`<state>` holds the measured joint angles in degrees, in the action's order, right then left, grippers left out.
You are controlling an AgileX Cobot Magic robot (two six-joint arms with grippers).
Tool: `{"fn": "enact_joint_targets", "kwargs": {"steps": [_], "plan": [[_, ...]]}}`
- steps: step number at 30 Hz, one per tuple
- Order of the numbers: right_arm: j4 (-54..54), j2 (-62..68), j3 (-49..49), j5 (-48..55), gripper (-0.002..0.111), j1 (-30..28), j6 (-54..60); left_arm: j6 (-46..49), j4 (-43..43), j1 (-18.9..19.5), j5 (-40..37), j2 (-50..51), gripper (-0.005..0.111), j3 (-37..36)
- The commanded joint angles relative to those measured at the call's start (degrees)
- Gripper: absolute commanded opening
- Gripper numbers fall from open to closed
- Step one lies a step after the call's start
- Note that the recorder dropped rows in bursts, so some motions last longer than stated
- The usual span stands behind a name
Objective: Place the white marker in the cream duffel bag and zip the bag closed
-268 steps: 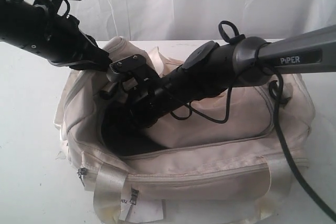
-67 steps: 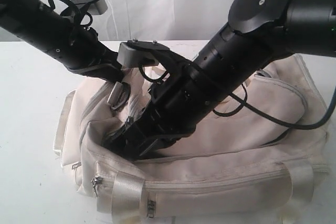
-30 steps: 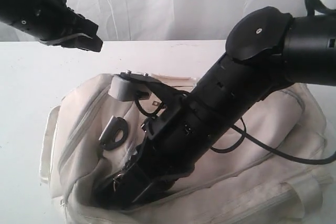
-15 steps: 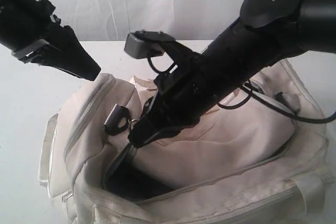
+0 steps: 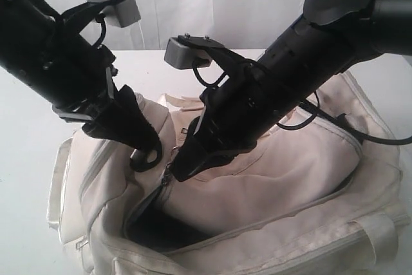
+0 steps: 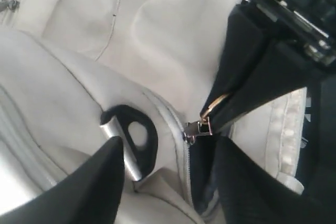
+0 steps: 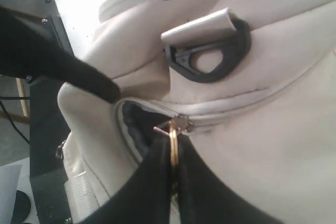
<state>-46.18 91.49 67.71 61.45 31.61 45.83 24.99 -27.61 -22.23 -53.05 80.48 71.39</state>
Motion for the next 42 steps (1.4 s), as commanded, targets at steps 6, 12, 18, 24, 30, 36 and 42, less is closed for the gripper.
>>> {"fn": "enact_joint_targets", "kwargs": {"steps": [6, 12, 18, 24, 30, 36, 42], "plan": [[-0.5, 0.0, 0.3, 1.6, 0.0, -0.2, 0.3, -4.7, 10.3, -4.2, 1.2, 2.0, 0.057, -0.3], [-0.6, 0.0, 0.3, 1.5, 0.0, -0.2, 0.3, -7.2, 14.2, -6.6, 3.7, 4.0, 0.056, -0.4], [-0.6, 0.0, 0.3, 1.5, 0.0, -0.2, 0.3, -8.3, 15.3, -6.6, 5.0, 5.8, 0.051, -0.4], [-0.6, 0.0, 0.3, 1.5, 0.0, -0.2, 0.3, -8.6, 15.3, -6.6, 6.4, 8.1, 0.018, -0.4], [-1.0, 0.0, 0.3, 2.2, 0.0, -0.2, 0.3, -8.7, 13.1, -6.6, 12.2, 8.6, 0.0, -0.2], [-4.5, 0.0, 0.3, 5.3, 0.0, -0.2, 0.8, -8.9, 12.7, -6.6, 18.3, 8.8, 0.0, 1.4], [-5.8, 0.0, 0.3, 7.9, 0.0, 0.0, 1.0, -10.2, 12.9, -6.5, 23.5, 9.0, 0.0, 1.4]]}}
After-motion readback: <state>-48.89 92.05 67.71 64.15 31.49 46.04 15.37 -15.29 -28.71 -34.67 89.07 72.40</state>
